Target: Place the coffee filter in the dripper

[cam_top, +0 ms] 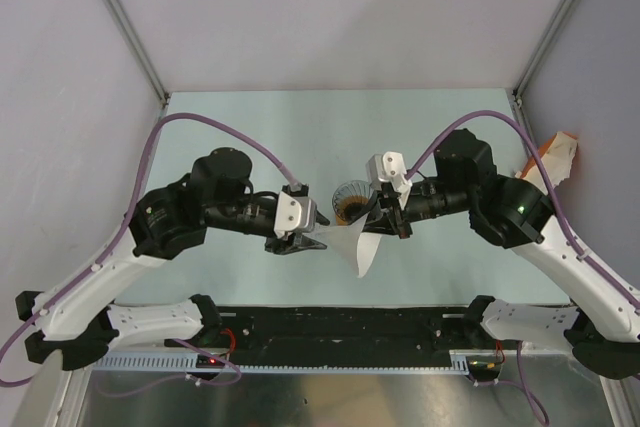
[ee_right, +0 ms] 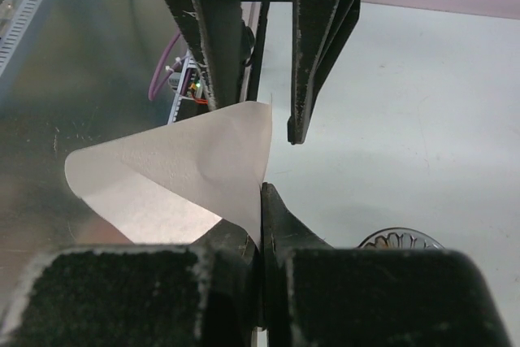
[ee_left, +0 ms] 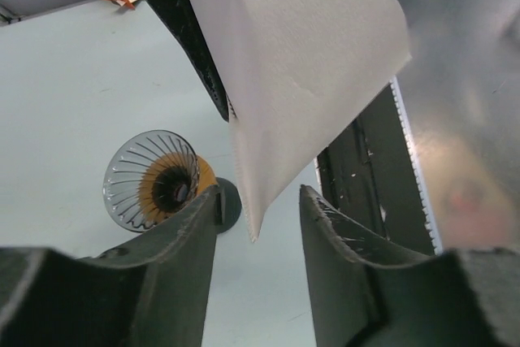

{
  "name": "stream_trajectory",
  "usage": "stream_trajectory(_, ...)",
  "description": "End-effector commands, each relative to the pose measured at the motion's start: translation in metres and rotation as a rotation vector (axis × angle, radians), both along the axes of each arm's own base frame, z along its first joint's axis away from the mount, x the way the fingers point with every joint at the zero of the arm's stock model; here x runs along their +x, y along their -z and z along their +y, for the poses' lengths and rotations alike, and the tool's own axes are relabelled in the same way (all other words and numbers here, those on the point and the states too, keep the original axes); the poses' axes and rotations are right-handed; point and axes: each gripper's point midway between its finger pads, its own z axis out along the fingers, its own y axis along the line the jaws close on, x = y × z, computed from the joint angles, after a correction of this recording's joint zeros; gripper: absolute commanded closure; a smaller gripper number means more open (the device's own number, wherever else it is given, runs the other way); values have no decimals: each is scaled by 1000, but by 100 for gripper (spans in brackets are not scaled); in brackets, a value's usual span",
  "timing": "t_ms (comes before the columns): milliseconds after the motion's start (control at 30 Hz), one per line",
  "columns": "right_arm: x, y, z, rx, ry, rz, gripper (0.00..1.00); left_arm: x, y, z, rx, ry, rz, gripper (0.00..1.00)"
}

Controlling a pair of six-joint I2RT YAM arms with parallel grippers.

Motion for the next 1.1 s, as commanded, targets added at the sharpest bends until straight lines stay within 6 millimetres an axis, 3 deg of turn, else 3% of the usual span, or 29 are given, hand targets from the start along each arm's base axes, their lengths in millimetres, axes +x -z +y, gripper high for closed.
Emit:
stream_trajectory(0,0,-12,2,25,4,-5,100,-4,-22,-2,-58,17,-21,47)
stream_trajectory(100,1,-13,4,30,10,8,100,-2,-22,-6,-56,12,-16,44)
stream_trajectory(200,1,-13,5,32,14,20,100,-1,-23,-8,-60,15,-14,51)
stream_trajectory(233,1,-13,5,31,16,22,100,-1,-24,-8,-63,16,-16,56)
stream_trajectory(333,1,-12,3,25,21,25,100,-2,-25,-7,-70,17,-21,83)
stream_trajectory(433,3,-12,2,23,34,24,97,-5,-24,-5,-77,24,-23,96)
stream_trajectory(600,13,-29,-9,38,91,6,56,-7,-22,-3,-83,25,-6,100)
stream_trajectory(733,22,-51,-27,62,163,2,34,-7,-28,-1,-105,27,48,100)
stream_trajectory(867,32,-67,-52,100,292,10,23,4,-47,2,-167,-5,125,100)
stream_trajectory(1067,39,-61,-82,177,467,111,20,30,-104,0,-398,-63,284,100)
